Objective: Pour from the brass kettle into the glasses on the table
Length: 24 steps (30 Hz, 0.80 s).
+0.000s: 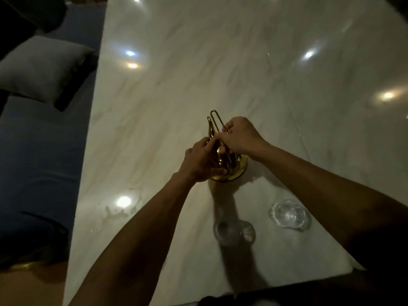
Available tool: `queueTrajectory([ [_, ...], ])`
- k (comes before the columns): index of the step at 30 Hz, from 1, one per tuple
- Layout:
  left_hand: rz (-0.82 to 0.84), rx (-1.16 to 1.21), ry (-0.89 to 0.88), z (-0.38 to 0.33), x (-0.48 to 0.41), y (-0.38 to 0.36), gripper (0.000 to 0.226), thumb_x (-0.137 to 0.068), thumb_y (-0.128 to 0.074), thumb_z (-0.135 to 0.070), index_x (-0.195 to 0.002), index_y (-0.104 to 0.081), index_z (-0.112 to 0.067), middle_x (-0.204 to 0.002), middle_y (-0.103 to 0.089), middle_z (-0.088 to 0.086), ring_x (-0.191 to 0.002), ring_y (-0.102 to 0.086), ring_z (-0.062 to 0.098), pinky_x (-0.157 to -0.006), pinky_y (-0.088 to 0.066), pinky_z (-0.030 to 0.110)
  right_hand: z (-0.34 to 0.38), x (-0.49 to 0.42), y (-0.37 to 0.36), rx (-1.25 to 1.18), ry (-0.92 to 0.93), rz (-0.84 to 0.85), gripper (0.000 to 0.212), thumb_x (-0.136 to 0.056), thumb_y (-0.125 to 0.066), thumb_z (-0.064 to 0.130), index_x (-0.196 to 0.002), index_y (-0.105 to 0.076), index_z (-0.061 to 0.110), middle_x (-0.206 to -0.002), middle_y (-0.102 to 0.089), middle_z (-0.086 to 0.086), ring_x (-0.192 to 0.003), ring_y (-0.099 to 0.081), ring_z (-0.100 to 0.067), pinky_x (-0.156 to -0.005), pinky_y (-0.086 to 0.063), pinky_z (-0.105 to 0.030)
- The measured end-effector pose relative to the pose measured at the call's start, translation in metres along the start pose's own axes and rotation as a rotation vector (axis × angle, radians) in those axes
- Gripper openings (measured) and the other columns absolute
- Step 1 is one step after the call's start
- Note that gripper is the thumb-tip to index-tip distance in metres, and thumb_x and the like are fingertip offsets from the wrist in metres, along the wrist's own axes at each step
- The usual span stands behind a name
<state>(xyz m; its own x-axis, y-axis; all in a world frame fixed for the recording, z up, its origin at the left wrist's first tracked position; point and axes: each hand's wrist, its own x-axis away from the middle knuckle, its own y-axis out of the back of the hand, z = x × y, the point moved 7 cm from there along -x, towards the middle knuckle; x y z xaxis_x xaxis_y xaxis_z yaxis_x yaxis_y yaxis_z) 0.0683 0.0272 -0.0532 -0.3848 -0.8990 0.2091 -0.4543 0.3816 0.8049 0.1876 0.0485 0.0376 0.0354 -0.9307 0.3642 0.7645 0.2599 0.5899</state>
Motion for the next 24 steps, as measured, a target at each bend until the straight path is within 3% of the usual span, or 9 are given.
queueTrajectory([
  [6,-0.016,0.047,-0.066,0.007,-0.006,-0.013,0.112,-0.063,-0.079,-0.064,-0.158,-0.031,-0.027,-0.147,-0.049,0.005,-0.128,-0.051,0.031,-0.098,-0.051,0.056,-0.010,0.007,-0.003,-0.016,-0.048,-0.064,0.013,-0.093,-0.067,0.025,-0.094,-0.059,0.015,-0.070,-0.070,-0.001,-0.055,-0.069,-0.008,-0.054,-0.052,-0.020],
  [12,0.000,0.070,-0.081,0.011,-0.006,-0.019,0.111,-0.056,-0.077,-0.064,-0.153,-0.036,-0.027,-0.147,-0.048,0.004,-0.130,-0.049,0.031,-0.098,-0.050,0.058,-0.023,0.012,-0.010,-0.085,-0.104,-0.096,0.020,-0.090,-0.069,0.030,-0.100,-0.061,0.015,-0.077,-0.076,-0.006,-0.067,-0.075,-0.015,-0.065,-0.061,-0.032],
  [16,0.026,0.073,-0.083,0.008,-0.002,-0.012,0.121,-0.057,-0.088,-0.057,-0.157,-0.030,-0.023,-0.156,-0.043,0.004,-0.140,-0.044,0.031,-0.104,-0.047,0.059,-0.028,0.020,-0.011,-0.115,-0.126,-0.118,0.017,-0.088,-0.072,0.028,-0.094,-0.058,0.019,-0.083,-0.075,-0.006,-0.072,-0.075,-0.017,-0.066,-0.059,-0.033],
  [21,0.006,0.033,-0.071,0.005,0.003,0.006,0.128,-0.058,-0.096,-0.048,-0.161,-0.025,-0.018,-0.156,-0.043,0.006,-0.143,-0.042,0.031,-0.109,-0.044,0.061,-0.026,0.038,-0.004,-0.037,-0.093,-0.151,0.047,-0.087,-0.072,0.035,-0.125,-0.056,0.012,-0.103,-0.063,0.002,-0.097,-0.063,-0.017,-0.065,-0.046,-0.020],
  [24,0.013,0.015,-0.080,-0.010,0.010,0.025,0.134,-0.059,-0.099,-0.043,-0.162,-0.019,-0.013,-0.161,-0.038,0.010,-0.148,-0.035,0.034,-0.117,-0.035,0.058,-0.031,0.061,0.009,-0.028,-0.102,-0.191,0.056,-0.088,-0.072,0.034,-0.134,-0.051,0.010,-0.107,-0.066,0.000,-0.103,-0.064,-0.017,-0.081,-0.050,-0.025],
])
